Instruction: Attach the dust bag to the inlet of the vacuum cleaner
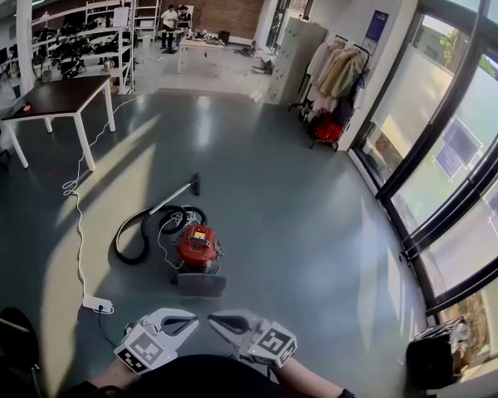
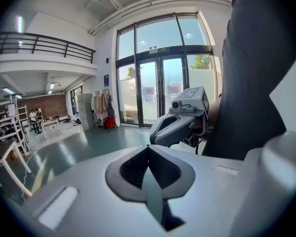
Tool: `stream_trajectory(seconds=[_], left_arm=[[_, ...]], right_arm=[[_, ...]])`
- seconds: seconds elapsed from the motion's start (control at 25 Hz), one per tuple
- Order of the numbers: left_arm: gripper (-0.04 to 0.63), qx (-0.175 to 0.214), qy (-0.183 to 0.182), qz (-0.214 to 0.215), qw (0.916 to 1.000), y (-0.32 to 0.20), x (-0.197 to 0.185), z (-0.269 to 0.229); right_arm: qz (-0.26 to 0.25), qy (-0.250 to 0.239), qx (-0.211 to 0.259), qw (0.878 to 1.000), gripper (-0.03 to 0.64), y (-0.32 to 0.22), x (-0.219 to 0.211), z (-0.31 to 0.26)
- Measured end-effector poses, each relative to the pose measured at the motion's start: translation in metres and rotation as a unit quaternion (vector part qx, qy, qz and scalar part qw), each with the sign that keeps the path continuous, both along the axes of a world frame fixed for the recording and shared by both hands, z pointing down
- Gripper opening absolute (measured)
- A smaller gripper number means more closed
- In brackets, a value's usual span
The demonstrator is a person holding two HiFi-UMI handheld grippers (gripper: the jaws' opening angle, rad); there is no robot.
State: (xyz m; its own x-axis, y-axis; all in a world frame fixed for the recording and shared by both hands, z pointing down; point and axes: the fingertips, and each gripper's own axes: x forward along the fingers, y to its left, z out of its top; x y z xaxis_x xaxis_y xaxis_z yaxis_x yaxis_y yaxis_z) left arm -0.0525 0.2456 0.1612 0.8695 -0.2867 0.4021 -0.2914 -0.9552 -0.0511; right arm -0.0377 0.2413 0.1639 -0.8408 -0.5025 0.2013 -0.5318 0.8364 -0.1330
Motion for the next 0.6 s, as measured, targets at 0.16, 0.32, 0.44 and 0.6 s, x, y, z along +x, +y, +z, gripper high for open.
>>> stream_trajectory(seconds=[0.16,0.32,0.44,0.6], left_arm=[[0.017,0.001,-0.002,0.002,1.0,0.003,-0.006,0.0],[0.017,0.002,-0.002,0.004,1.0,0.007,-0.007,-0.002],[0.017,0.003,-0.002,0.008,1.0,0.005,-0.011,-0.002],[0.017,0.0,0.0,0.012,0.9999,0.006,-0.013,-0.001]], right_arm=[[-0.001,-0.003,0.003,1.0,-0.008,0.004,-0.004,-0.001],[0.002,0.0,0.004,1.0,-0.009,0.008,-0.003,-0.004],[0.004,0.002,0.004,1.0,-0.008,0.005,-0.007,-0.003],[0.007,0.007,-0.001,1.0,-0.008,0.004,-0.008,0.001]])
